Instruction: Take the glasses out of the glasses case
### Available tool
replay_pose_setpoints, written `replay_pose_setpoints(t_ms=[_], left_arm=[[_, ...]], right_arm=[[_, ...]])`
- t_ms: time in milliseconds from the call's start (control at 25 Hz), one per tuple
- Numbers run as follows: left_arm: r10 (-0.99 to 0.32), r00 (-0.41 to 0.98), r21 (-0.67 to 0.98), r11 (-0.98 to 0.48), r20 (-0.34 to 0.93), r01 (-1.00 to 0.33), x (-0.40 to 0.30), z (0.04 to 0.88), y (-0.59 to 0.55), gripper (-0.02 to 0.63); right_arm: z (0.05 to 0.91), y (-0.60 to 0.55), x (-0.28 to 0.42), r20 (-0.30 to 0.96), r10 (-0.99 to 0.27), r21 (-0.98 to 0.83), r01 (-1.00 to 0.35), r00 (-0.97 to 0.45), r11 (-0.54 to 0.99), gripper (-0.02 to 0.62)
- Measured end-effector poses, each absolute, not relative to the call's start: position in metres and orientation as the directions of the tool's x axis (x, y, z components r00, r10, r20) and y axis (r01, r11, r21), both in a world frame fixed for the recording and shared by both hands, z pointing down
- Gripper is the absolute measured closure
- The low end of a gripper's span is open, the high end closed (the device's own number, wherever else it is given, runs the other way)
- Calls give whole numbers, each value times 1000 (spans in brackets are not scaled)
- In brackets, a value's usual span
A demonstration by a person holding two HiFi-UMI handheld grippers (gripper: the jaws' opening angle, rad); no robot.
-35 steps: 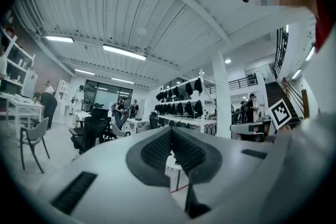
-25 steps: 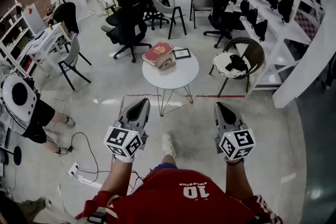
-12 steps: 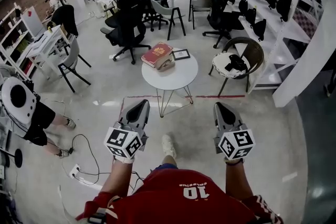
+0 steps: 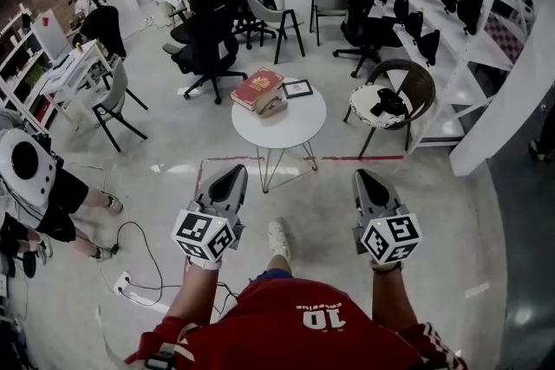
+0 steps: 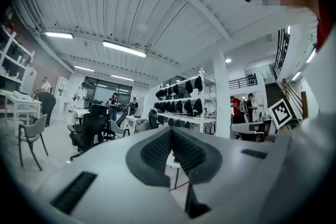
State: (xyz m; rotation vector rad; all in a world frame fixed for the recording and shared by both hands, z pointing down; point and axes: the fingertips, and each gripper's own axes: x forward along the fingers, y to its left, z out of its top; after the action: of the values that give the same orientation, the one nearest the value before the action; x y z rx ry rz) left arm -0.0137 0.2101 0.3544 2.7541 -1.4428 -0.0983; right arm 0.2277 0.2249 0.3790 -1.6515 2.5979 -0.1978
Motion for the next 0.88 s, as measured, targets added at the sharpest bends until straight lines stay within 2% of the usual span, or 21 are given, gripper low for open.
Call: replay_pose_setpoints(t_ms=[440, 880], left_arm=[[-823, 567, 65, -567, -16, -821, -15, 364, 165, 598], [-827, 562, 81, -561, -1, -824, -20, 366, 74, 598]], right_arm=[[390, 179, 225, 37, -896, -154, -888, -443, 433, 577], [388, 88, 220, 61, -883, -160, -878, -464, 451, 578]])
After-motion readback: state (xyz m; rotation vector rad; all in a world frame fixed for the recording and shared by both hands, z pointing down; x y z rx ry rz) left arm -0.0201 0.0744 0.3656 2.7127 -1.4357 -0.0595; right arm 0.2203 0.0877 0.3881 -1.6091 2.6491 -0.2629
